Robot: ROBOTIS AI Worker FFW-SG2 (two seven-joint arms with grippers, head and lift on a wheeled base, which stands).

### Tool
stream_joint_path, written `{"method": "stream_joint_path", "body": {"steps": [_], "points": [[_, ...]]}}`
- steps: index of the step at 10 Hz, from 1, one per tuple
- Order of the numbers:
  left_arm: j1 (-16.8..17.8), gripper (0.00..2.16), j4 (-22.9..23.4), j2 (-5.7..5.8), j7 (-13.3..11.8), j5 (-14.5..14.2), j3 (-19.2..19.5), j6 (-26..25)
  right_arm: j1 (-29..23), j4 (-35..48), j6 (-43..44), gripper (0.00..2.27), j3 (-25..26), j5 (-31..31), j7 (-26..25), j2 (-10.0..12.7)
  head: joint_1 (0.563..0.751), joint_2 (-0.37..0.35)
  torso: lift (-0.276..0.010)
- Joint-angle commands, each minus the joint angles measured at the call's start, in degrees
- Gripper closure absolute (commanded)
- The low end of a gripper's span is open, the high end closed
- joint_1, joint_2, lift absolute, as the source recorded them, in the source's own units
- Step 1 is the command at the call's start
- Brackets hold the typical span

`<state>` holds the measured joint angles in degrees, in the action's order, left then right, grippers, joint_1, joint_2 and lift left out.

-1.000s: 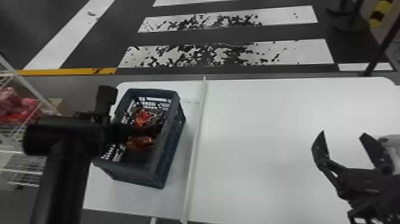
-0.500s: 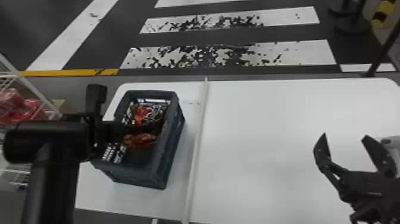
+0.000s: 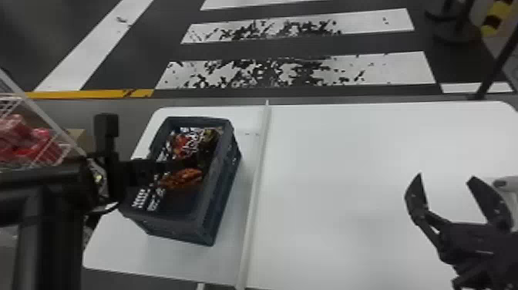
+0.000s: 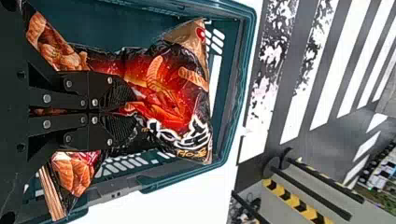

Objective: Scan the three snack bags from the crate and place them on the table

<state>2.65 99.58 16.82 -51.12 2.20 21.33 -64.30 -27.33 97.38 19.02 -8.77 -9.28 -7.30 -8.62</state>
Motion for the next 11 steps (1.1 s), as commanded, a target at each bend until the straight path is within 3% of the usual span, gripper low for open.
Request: {"method": "stream_joint_path", "body": {"steps": [1, 5, 7, 9, 11], "points": [[-0.3, 2.13, -0.7, -0.12, -0.5, -3.7, 2.4, 0.0, 0.1, -0.1, 0.0, 0.08, -0.1, 0.0, 0.0, 0.0, 0.695, 0.203, -0.062], [-1.4, 2.13, -0.7, -0.82, -0.6, -11.9, 7.2, 0.4, 0.4, -0.3, -0.2, 0.08, -0.5, 0.1, 0.0, 0.0, 0.695, 0.210, -0.062], [-1.7, 2.13, 0.9, -1.35, -0.7, -18.4, 9.2, -1.8, 0.4, -0.3, -0.2, 0.08, -0.5, 0.0, -0.1, 0.0, 0.695, 0.208, -0.062], [-2.5, 2.14, 7.4, -3.63, 0.2, -21.4, 10.2, -6.7, 0.4, -0.3, -0.2, 0.08, -0.6, 0.1, 0.0, 0.1, 0.695, 0.189, -0.062], [-2.6, 2.14, 15.2, -6.62, 2.4, -23.6, 9.7, -11.1, 0.4, -0.3, -0.2, 0.08, -0.6, 0.0, -0.1, 0.1, 0.695, 0.163, -0.062]]}}
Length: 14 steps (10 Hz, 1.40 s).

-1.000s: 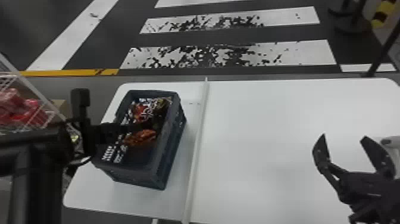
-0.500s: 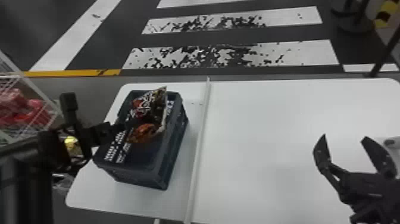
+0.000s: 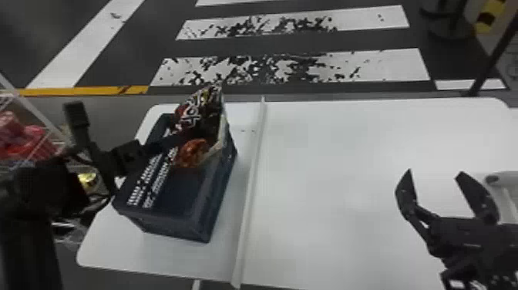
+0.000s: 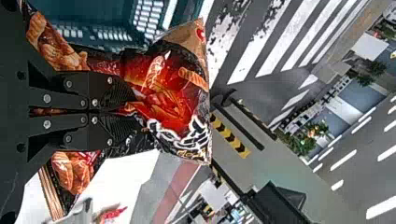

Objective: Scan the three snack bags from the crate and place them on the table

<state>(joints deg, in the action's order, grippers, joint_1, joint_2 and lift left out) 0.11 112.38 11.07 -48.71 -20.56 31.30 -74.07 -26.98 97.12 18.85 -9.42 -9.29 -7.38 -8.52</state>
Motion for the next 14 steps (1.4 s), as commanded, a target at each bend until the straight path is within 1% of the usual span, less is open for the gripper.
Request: {"method": "stream_joint_path", "body": {"steps": [1, 2, 3, 4, 5, 6, 7, 8, 9, 10, 11, 12, 13, 14], "points": [[-0.1, 2.14, 4.9, -2.54, 2.2, -1.8, -1.9, -2.4, 0.0, 0.0, 0.0, 0.08, 0.0, 0.0, 0.0, 0.0, 0.695, 0.141, -0.062], [-0.5, 2.14, 6.5, -4.91, 4.9, -2.4, -4.1, -3.4, 0.0, 0.0, 0.2, 0.08, 0.0, 0.0, -0.1, 0.0, 0.695, 0.117, -0.062], [-1.1, 2.14, 6.8, -7.11, 8.7, -2.2, -8.9, -3.2, 0.0, 0.0, 0.2, 0.08, 0.0, 0.0, -0.1, 0.0, 0.695, 0.085, -0.062], [-1.2, 2.14, 6.4, -10.10, 10.9, -1.7, -13.3, -2.4, 0.0, 0.0, 0.2, 0.08, 0.0, 0.0, -0.1, 0.1, 0.695, 0.062, -0.062], [-1.3, 2.14, 5.0, -11.22, 12.3, -0.6, -17.5, -0.1, -0.2, 0.0, 0.4, 0.08, 0.1, 0.0, -0.1, 0.0, 0.695, 0.008, -0.062], [-1.4, 2.14, 3.5, -11.22, 14.0, 0.2, -21.9, 2.9, -0.4, 0.0, 0.5, 0.08, 0.3, 0.0, -0.1, 0.0, 0.695, -0.052, -0.062], [-1.9, 2.14, 1.9, -11.22, 15.8, 1.9, -26.0, 5.6, -0.4, 0.0, 0.7, 0.08, 0.4, -0.1, -0.2, 0.0, 0.695, -0.097, -0.062], [-2.5, 2.14, -0.3, -11.22, 18.2, 1.9, -29.1, 7.5, -0.4, 0.0, 0.9, 0.08, 0.8, -0.4, -0.2, 0.1, 0.695, -0.135, -0.062], [-3.5, 2.14, -2.5, -11.22, 20.9, 1.9, -32.6, 11.9, -0.5, 0.0, 1.2, 0.08, 1.6, -0.6, -0.2, 0.1, 0.695, -0.170, -0.062], [-3.8, 2.14, -5.9, -11.22, 22.5, 2.0, -36.0, 16.6, -0.6, 0.1, 1.2, 0.08, 2.1, -1.1, -0.2, 0.1, 0.695, -0.188, -0.062], [-3.8, 2.14, -9.6, -11.22, 23.6, 1.9, -38.6, 20.7, -0.6, 0.1, 1.2, 0.08, 2.2, -1.3, -0.2, 0.1, 0.695, -0.226, -0.062], [-3.8, 2.14, -11.9, -11.22, 25.8, 2.0, -41.6, 24.5, -0.7, 0.1, 1.2, 0.08, 2.2, -1.3, -0.2, 0.1, 0.695, -0.260, -0.062], [-3.8, 2.12, -13.9, -11.22, 27.8, 1.9, -44.0, 27.0, -0.8, 0.1, 1.2, 0.08, 2.2, -1.3, -0.2, 0.1, 0.695, -0.272, -0.062], [-4.1, 1.62, -15.7, -11.22, 29.7, 1.3, -45.9, 30.5, -1.0, 0.2, 1.2, 0.08, 2.3, -1.3, -0.2, 0.1, 0.695, -0.294, -0.062]]}}
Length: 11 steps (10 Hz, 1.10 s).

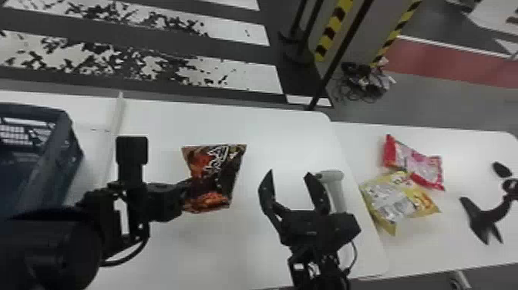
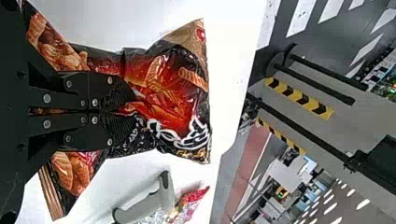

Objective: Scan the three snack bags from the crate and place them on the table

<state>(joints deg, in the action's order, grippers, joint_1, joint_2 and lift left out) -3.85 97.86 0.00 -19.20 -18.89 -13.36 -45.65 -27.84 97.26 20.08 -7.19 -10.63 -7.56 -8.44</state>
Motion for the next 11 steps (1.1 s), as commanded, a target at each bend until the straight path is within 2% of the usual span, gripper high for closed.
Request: {"method": "stream_joint_path", "body": {"steps": [1, 2, 5, 7, 8, 9, 10, 11], "points": [[-0.7, 0.41, -2.4, -0.15, 2.4, -0.9, -2.9, 4.6, -0.3, 0.1, 0.0, 0.08, 0.1, 0.0, 0.0, 0.0, 0.695, -0.316, -0.062], [-1.0, 0.00, -3.1, -0.15, 3.3, -1.0, -3.8, 5.4, -0.3, 0.2, 0.0, 0.08, 0.1, 0.0, 0.0, -0.1, 0.695, -0.330, -0.062], [-2.1, 0.03, -2.0, -0.15, 3.3, -2.0, -3.3, 6.3, -0.5, 0.7, -0.4, 0.08, 0.1, 0.0, 0.0, -0.1, 0.695, -0.350, -0.062], [-3.9, 0.04, 3.3, -0.15, 3.0, -1.5, -1.0, 6.5, -0.9, 1.8, -1.2, 0.08, 0.5, 0.0, 0.0, -0.3, 0.695, -0.347, -0.062], [-4.9, 0.04, 6.0, -0.15, 3.3, -0.4, 0.3, 6.5, -0.9, 2.1, -1.6, 0.08, 0.7, 0.0, 0.0, -0.3, 0.695, -0.337, -0.062], [-6.0, 0.04, 9.0, -0.15, 3.2, 2.3, 1.3, 6.5, -0.9, 2.3, -1.9, 0.08, 0.7, 0.0, 0.0, -0.3, 0.695, -0.320, -0.062], [-7.1, 0.04, 11.4, -0.15, 3.0, 5.0, 2.1, 8.1, -0.9, 2.5, -1.9, 0.08, 0.6, 0.1, 0.1, -0.4, 0.695, -0.310, -0.062], [-8.5, 0.04, 13.5, -0.15, 3.0, 8.3, 2.6, 11.9, -0.9, 2.7, -2.1, 0.11, 0.6, 0.1, 0.1, -0.4, 0.695, -0.287, -0.062]]}}
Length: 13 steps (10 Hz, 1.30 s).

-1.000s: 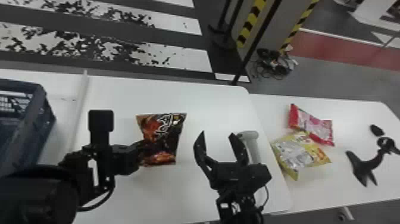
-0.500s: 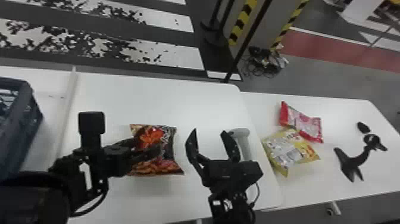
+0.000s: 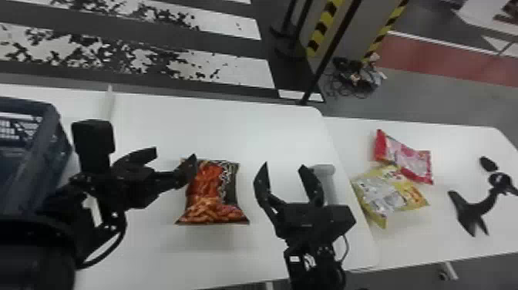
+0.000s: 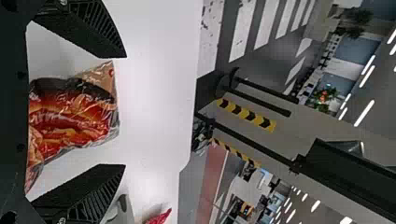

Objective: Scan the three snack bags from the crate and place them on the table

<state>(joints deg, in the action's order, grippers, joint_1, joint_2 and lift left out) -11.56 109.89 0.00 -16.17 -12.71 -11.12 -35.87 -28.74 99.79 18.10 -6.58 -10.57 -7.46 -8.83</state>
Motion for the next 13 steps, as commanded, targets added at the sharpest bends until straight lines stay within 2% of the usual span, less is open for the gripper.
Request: {"method": "stream_joint_path", "body": {"steps": [1, 2, 3, 5, 6, 7, 8, 9, 11, 12, 13], "points": [[-2.1, 0.04, 3.2, -0.15, 0.0, 4.9, 1.3, 4.3, 0.0, 0.2, -0.3, 0.22, 0.0, 0.1, 0.2, -0.1, 0.695, -0.265, -0.062], [-3.3, 0.04, 4.4, -0.15, -0.4, 7.0, 2.3, 6.9, 0.0, 0.3, -1.0, 0.55, 0.1, 0.6, 1.2, -0.3, 0.695, -0.239, -0.062], [-4.9, 0.04, 5.2, 0.18, -0.4, 10.3, 2.9, 12.0, 0.4, 0.5, -1.7, 0.91, 0.0, 1.2, 1.7, -0.5, 0.695, -0.227, -0.062], [-7.6, 0.04, 5.8, 0.79, -1.6, 10.3, 6.6, 18.0, 1.4, 1.5, -6.5, 1.92, -0.4, 2.4, 2.6, -0.5, 0.695, -0.172, -0.062], [-8.8, 0.04, 5.8, 1.06, -2.1, 9.8, 8.8, 19.7, 1.8, 2.1, -8.2, 2.07, -1.0, 3.2, 2.7, -0.7, 0.695, -0.141, -0.062], [-9.9, 0.04, 5.8, 1.14, -2.8, 8.9, 10.7, 22.0, 1.8, 2.1, -8.4, 2.07, -1.2, 3.3, 3.9, -0.7, 0.695, -0.126, -0.062], [-10.8, 0.04, 5.8, 1.32, -3.2, 8.4, 12.4, 22.2, 1.8, 2.2, -9.1, 2.06, -1.3, 3.1, 4.1, -0.7, 0.695, -0.086, -0.062], [-11.5, 0.04, 5.6, 1.67, -3.3, 7.6, 13.6, 22.5, 1.6, 2.4, -9.8, 1.97, -1.5, 2.7, 4.0, -0.7, 0.695, -0.056, -0.062], [-12.4, 0.04, 4.8, 1.76, -3.9, 6.7, 15.0, 24.1, 1.2, 3.5, -13.3, 1.96, -1.3, 2.7, 4.2, -0.7, 0.695, -0.019, -0.062], [-12.8, 0.04, 4.6, 1.76, -4.0, 6.6, 15.2, 24.5, 1.3, 3.9, -14.9, 1.79, -1.2, 2.3, 7.6, -0.8, 0.695, -0.013, -0.062], [-13.1, 0.04, 4.5, 1.76, -4.2, 6.5, 15.3, 24.8, 1.2, 4.0, -15.1, 1.57, -1.4, 2.2, 7.6, -0.8, 0.695, 0.003, -0.062]]}}
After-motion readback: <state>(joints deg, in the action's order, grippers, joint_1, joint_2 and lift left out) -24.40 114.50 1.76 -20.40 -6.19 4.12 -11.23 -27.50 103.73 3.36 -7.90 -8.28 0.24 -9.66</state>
